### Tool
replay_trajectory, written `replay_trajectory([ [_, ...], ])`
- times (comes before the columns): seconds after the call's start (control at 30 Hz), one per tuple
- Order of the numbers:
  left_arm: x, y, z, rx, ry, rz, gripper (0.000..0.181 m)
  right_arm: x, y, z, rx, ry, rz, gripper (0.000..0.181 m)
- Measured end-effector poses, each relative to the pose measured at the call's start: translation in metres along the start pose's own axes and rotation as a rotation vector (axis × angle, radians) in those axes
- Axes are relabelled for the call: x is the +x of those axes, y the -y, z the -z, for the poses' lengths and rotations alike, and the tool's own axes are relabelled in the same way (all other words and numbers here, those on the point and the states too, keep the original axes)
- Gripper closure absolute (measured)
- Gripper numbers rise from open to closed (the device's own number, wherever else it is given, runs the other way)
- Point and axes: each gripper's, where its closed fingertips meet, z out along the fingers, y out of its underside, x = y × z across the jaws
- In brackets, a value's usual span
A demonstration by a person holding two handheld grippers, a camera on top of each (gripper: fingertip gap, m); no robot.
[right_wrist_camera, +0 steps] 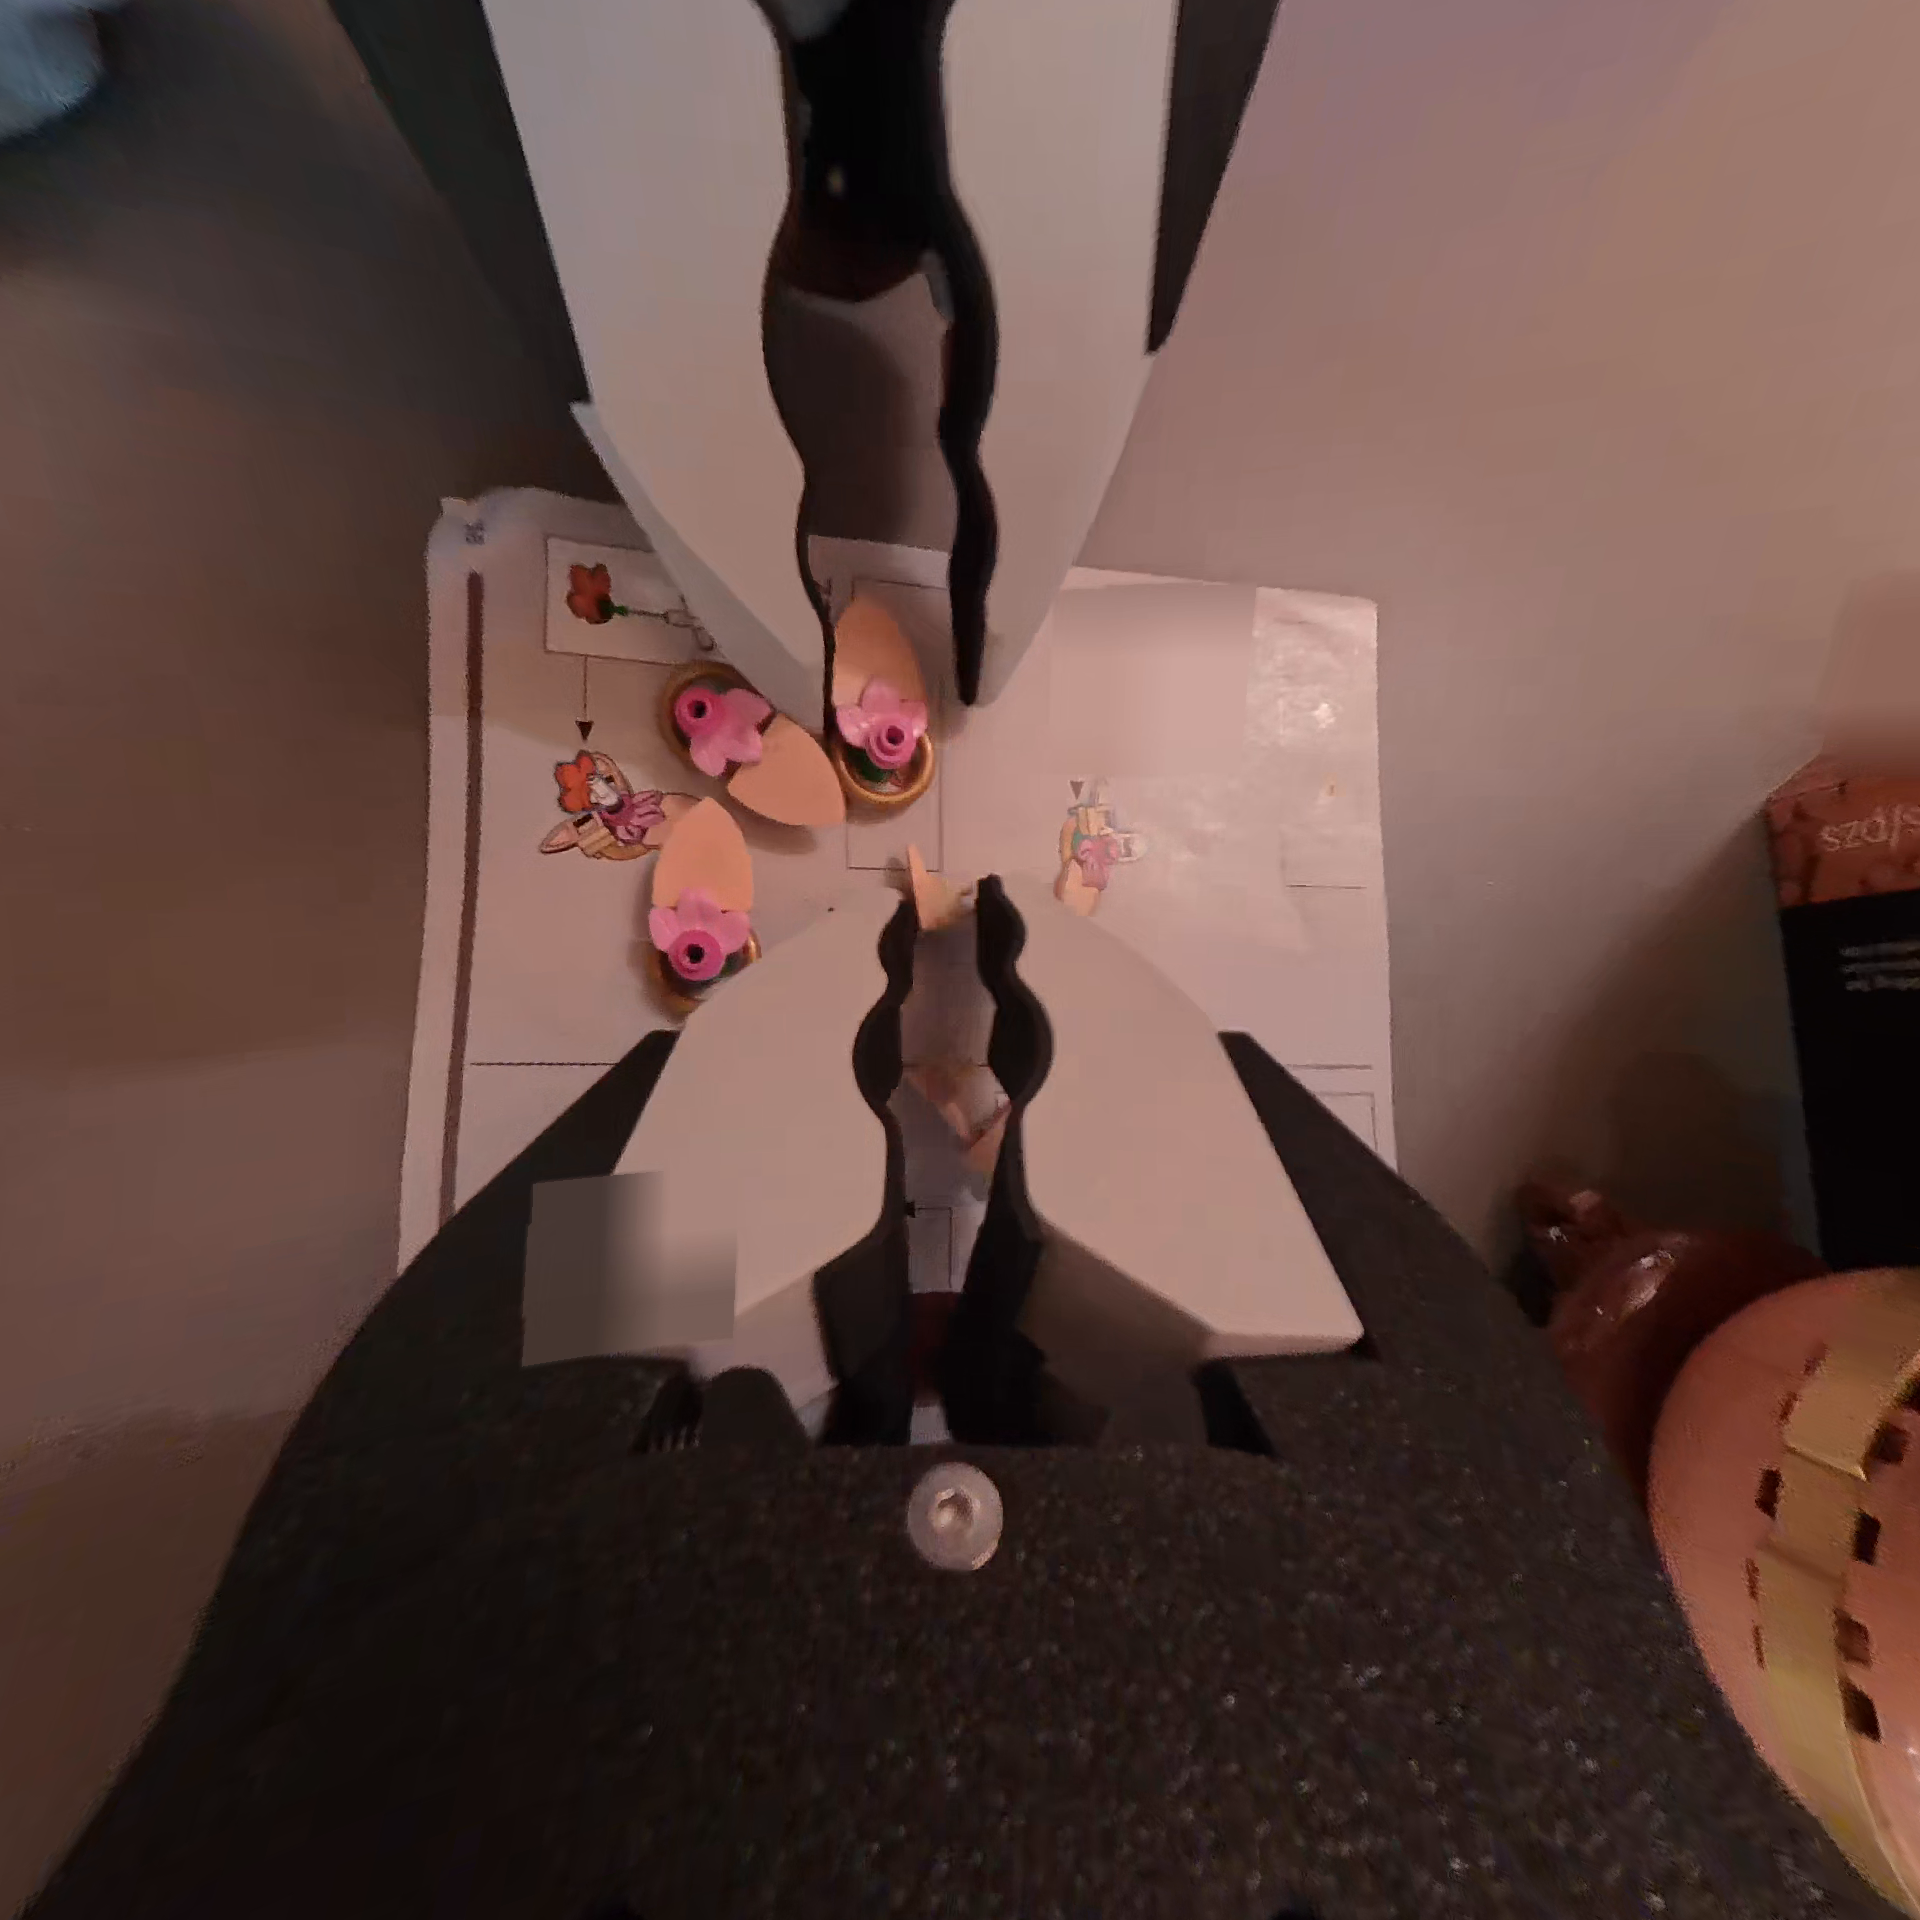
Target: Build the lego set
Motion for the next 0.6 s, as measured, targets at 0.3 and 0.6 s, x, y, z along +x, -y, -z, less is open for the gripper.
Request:
replay_trajectory([
  [0.3, -0.024, 0.073, 0.049, 0.508, 0.036, 0.282, 0.162, 0.028, 0.042, 0.047, 0.245, -0.315, 0.346, 0.172],
  [0.6, -0.004, 0.109, 0.066, 0.739, -0.285, 0.460, 0.160, 0.025, 0.076, 0.096, 0.321, -0.568, 0.779, 0.174],
])
